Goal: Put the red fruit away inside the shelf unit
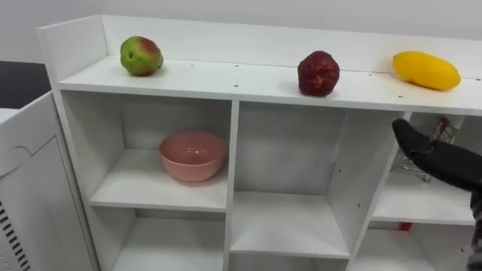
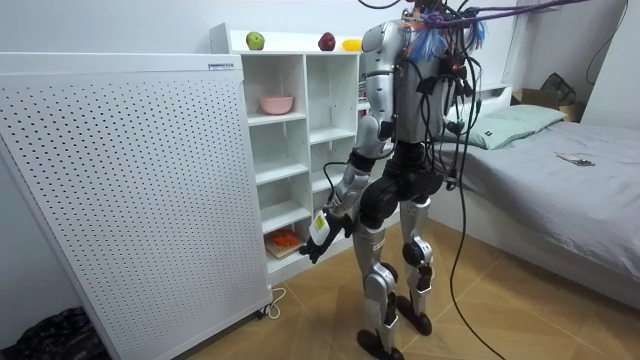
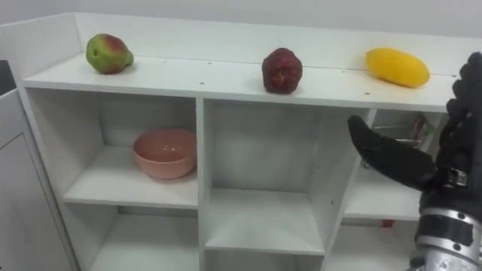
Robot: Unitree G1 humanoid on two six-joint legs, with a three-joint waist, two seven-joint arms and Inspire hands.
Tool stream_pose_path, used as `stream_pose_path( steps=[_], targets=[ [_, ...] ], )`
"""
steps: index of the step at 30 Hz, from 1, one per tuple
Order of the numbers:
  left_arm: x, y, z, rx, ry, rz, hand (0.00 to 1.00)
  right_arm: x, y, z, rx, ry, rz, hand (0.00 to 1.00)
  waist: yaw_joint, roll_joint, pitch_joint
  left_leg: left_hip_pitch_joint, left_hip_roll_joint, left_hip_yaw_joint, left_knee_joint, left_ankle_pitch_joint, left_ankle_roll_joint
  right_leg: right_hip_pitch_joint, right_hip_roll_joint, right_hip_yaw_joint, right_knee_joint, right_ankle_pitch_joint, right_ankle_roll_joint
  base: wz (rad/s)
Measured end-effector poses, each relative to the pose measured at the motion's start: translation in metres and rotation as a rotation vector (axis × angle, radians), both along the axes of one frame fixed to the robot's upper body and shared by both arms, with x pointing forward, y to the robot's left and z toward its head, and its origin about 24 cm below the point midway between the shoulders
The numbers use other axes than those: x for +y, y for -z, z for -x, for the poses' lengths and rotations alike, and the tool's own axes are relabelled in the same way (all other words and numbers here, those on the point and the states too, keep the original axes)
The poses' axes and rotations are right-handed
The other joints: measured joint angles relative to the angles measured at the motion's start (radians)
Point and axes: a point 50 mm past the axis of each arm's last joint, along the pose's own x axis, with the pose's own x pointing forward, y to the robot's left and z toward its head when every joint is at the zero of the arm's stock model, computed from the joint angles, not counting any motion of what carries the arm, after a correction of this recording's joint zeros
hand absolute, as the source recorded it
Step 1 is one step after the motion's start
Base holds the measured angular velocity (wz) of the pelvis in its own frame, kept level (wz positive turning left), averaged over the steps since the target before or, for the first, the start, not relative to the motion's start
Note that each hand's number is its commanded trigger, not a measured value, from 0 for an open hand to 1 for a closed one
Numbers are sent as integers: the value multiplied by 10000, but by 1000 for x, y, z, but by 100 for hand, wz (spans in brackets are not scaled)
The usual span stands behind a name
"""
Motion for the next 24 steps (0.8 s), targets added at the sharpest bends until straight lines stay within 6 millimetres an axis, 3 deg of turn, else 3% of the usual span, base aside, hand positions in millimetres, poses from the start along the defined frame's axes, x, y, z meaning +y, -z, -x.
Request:
stream_pose_path(
  steps=[8,13,24],
  targets=[
    [0,-1,-2,221,552,-220,0,8,-4,-26,454,-831,-148,0,152,-104,47,-64,-17,-146,11,21,11,30,-37,-202,-2,0,0,6],
    [3,-2,-7,357,718,-265,0,10,-19,-46,476,-1440,-356,0,229,-210,73,-206,-46,-371,136,21,11,21,-74,-457,0,0,0,11],
    [3,-3,-12,374,770,-262,0,9,-43,-59,234,-1701,-263,0,393,-239,61,-359,-48,-470,247,21,11,-34,-74,-460,-6,0,0,4]
  ],
)
